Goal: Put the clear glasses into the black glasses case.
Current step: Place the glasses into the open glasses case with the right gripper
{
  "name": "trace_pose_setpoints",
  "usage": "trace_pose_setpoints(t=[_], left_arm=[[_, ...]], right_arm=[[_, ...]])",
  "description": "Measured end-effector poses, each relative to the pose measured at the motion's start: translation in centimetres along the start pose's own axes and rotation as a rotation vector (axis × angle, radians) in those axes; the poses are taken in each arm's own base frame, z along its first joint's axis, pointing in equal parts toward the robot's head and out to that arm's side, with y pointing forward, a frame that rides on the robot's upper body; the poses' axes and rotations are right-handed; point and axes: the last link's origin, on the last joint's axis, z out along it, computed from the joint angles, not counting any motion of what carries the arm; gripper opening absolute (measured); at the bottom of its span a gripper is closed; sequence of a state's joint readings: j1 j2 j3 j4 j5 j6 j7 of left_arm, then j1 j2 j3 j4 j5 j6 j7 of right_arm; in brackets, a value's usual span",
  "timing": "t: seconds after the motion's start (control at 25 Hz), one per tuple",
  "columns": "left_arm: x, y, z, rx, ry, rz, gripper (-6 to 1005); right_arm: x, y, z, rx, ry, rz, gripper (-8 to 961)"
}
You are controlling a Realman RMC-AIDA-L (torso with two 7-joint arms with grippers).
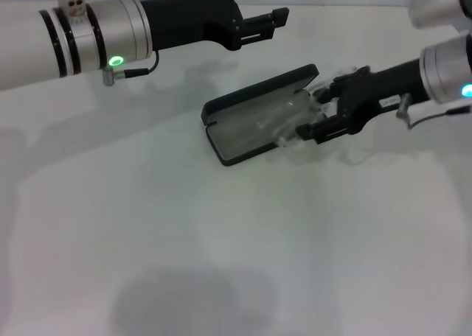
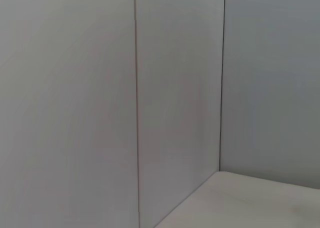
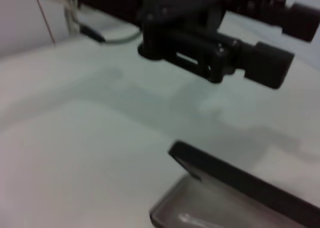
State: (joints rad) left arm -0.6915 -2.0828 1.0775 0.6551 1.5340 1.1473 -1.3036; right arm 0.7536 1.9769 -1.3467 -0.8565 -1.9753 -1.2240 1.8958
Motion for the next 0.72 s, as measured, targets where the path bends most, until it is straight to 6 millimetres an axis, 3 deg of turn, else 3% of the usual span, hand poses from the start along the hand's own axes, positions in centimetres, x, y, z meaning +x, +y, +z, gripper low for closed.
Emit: trace_pose_setpoints(t=[0.2, 0.72], left_arm=[[0.3, 0.0, 0.1, -0.001, 0.004, 0.008, 639], [0.7, 0.1, 0.3, -0.007, 0.008, 0.019, 639]], right_arm=[[-1.6, 0.1, -0.5, 0.043, 0.128, -0.040, 810], [-4.2, 0.4, 0.2, 0.051, 0.157, -0.095, 800]])
